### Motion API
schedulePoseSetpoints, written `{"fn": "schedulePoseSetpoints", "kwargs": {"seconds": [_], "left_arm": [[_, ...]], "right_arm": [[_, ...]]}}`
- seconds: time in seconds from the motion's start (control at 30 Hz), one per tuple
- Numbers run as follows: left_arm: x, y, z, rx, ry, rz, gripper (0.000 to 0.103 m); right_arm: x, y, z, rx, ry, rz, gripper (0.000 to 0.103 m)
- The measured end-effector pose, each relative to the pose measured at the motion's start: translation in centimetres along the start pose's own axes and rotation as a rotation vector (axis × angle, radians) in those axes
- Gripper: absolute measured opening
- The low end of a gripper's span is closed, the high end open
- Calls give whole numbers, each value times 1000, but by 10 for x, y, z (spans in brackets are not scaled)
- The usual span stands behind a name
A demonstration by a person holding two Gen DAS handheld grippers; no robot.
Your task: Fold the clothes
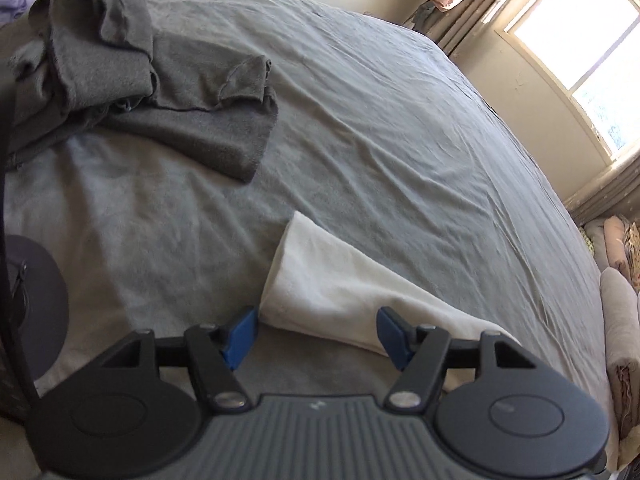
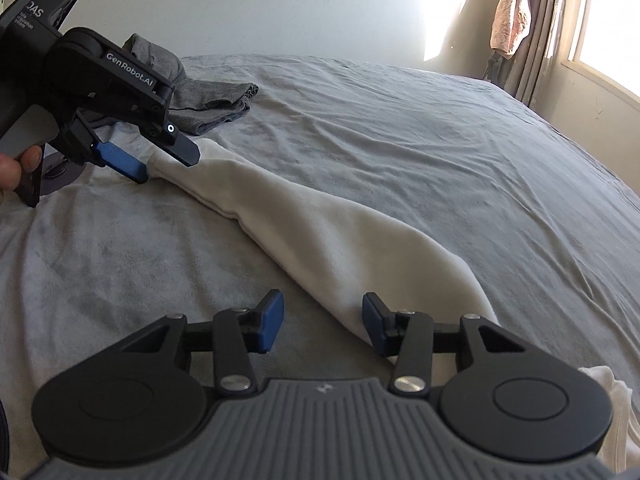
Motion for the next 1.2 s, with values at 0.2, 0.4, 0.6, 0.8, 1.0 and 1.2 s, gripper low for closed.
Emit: {"fn": "schedulePoseSetpoints", "kwargs": {"seconds": [0.2,0.4,0.6,0.8,1.0,1.2], "left_arm": [[2,-4,-4,-54,102,68,14],[16,15,-2,-119,100,235,9],[17,15,-1,29,54,276,9],[15,14,-7,83,66,295,9],[13,11,-9,127,55,285,9],[8,3,-13,180,65,255,10]], "right_arm": [[2,-10,-4,-32,48,-1,15],[15,6,0,34,-51,55,6],[18,2,-15,117,-63,26,7],[9,-2,-17,140,-99,12,16],[19,19,17,106,-128,74,32],[15,-1,71,-31,-43,-57,33]]}}
Point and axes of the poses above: each gripper's, at about its wrist camera, not at the fingertips, and y roughly against the way its jaws point, z to its right, x to its top, the point moved 3 cm from there along -y, roughly the way its jaws point, and after that the axes turned 1 degree about -x, right-handed, at the moved point
